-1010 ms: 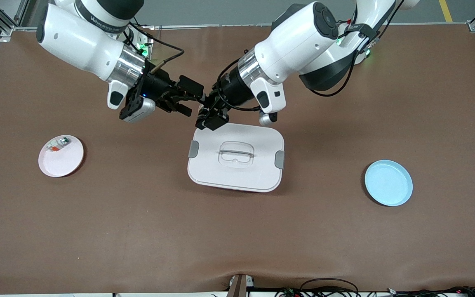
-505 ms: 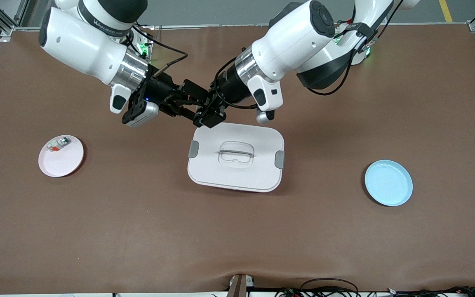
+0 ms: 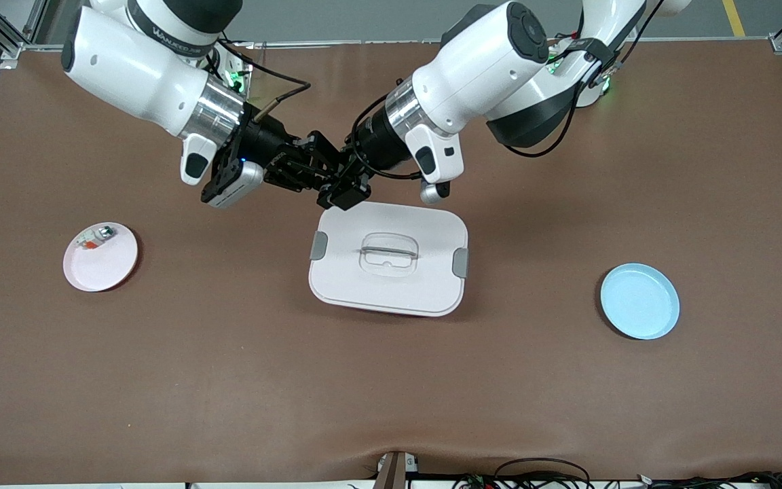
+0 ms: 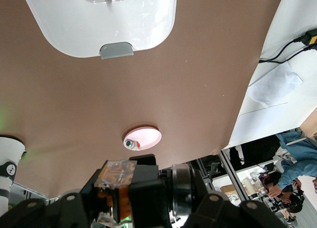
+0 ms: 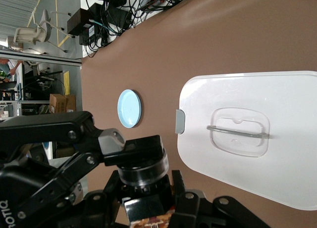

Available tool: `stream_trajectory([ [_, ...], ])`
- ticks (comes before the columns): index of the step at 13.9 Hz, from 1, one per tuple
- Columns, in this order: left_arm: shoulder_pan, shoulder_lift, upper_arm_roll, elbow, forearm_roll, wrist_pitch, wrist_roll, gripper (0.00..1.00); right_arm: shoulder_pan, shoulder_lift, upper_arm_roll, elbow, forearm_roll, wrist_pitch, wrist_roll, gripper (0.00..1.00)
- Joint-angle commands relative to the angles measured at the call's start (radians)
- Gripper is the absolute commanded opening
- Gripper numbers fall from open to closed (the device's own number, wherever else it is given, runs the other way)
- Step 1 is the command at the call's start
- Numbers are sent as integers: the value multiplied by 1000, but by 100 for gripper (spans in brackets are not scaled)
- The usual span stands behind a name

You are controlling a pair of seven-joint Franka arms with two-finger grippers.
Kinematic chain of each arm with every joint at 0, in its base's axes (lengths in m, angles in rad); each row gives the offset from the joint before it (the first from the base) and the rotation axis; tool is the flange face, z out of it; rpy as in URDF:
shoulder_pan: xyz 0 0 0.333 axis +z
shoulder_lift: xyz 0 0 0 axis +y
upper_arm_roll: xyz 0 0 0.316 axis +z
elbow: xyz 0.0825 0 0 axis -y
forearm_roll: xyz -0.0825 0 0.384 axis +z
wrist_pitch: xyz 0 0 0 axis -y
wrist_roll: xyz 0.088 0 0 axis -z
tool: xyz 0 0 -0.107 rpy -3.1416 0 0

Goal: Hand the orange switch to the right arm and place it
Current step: 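Open the left gripper and pull it back from the switch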

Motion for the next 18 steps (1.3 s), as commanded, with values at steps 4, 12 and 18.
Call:
stream_trajectory([
  [4,4,-15,4,6,16,4,-7,100,0,10,-10,10,-3,-7,-4,0],
  [12,44,-39,6,-4,86,-13,-10,100,-12,29,-17,8,-12,-11,-184,0],
  [18,110,-12,7,-44,190,-70,-7,100,-104,46,-17,10,-106,-76,-375,0],
])
